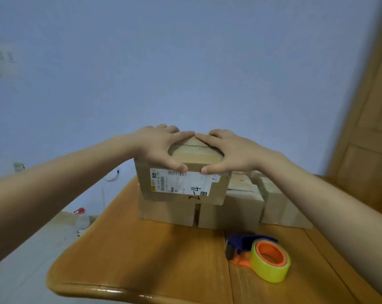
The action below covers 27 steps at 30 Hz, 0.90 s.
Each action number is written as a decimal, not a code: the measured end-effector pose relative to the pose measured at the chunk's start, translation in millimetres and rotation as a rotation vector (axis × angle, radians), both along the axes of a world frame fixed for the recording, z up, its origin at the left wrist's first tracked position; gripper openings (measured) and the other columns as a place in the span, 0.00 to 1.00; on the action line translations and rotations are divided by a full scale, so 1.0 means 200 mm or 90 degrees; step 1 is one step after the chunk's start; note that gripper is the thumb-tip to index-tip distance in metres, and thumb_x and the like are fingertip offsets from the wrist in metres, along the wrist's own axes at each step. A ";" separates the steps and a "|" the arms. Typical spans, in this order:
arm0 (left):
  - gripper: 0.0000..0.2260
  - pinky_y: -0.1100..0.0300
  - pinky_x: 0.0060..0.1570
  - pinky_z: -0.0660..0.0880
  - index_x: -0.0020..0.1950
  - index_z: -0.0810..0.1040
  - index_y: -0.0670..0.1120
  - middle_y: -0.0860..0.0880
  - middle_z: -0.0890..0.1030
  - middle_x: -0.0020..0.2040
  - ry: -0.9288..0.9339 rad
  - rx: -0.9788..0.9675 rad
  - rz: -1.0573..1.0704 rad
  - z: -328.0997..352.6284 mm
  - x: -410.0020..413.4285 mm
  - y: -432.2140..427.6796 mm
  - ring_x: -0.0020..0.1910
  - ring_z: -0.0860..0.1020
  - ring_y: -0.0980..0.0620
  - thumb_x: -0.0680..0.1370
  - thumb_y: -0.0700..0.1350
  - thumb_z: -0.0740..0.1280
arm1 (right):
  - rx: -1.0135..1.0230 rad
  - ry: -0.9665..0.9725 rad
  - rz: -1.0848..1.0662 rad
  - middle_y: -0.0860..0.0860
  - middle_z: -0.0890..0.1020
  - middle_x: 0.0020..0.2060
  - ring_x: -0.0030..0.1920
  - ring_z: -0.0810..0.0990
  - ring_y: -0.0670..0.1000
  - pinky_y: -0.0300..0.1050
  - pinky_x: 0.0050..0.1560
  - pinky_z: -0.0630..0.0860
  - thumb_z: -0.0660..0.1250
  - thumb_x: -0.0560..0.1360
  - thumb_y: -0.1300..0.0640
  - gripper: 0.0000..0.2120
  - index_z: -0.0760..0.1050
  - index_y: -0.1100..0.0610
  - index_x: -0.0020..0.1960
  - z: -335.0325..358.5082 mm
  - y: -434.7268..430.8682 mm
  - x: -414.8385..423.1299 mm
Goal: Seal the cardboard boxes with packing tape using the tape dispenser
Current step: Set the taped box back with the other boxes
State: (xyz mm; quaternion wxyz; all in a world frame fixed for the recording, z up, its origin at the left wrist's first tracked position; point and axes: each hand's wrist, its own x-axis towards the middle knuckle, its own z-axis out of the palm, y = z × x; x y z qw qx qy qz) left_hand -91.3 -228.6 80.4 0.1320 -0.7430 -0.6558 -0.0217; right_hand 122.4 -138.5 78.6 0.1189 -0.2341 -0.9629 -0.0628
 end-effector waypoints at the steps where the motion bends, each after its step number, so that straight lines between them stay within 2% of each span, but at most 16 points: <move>1: 0.52 0.51 0.64 0.67 0.78 0.47 0.59 0.52 0.67 0.68 0.011 0.015 -0.002 0.05 0.00 0.04 0.66 0.66 0.50 0.58 0.79 0.54 | 0.010 0.011 -0.005 0.49 0.66 0.62 0.65 0.62 0.49 0.47 0.57 0.68 0.66 0.69 0.33 0.43 0.48 0.40 0.76 0.04 0.03 0.00; 6: 0.48 0.50 0.65 0.66 0.78 0.47 0.58 0.50 0.66 0.69 0.044 0.040 0.020 0.21 -0.03 0.28 0.68 0.65 0.47 0.66 0.72 0.67 | 0.045 0.008 -0.037 0.51 0.67 0.57 0.62 0.62 0.51 0.52 0.58 0.70 0.70 0.66 0.33 0.47 0.47 0.38 0.75 0.21 0.24 -0.09; 12: 0.48 0.50 0.66 0.63 0.78 0.46 0.57 0.49 0.64 0.72 0.046 0.059 0.050 0.25 -0.15 0.47 0.69 0.64 0.47 0.67 0.71 0.68 | -0.009 0.017 -0.036 0.50 0.65 0.63 0.64 0.63 0.51 0.50 0.62 0.68 0.73 0.65 0.35 0.50 0.49 0.43 0.77 0.26 0.49 -0.25; 18: 0.49 0.50 0.69 0.60 0.79 0.46 0.56 0.49 0.63 0.73 0.038 0.042 0.070 0.17 -0.31 0.63 0.70 0.63 0.46 0.67 0.70 0.68 | -0.052 0.024 -0.021 0.48 0.65 0.63 0.62 0.66 0.49 0.48 0.61 0.70 0.74 0.64 0.36 0.51 0.49 0.44 0.77 0.16 0.68 -0.43; 27: 0.49 0.51 0.68 0.61 0.79 0.48 0.56 0.50 0.65 0.70 0.011 -0.011 0.056 0.02 -0.49 0.88 0.68 0.65 0.47 0.66 0.72 0.67 | -0.122 0.018 -0.023 0.46 0.68 0.57 0.59 0.68 0.48 0.52 0.60 0.71 0.74 0.62 0.36 0.50 0.52 0.44 0.77 -0.01 0.91 -0.58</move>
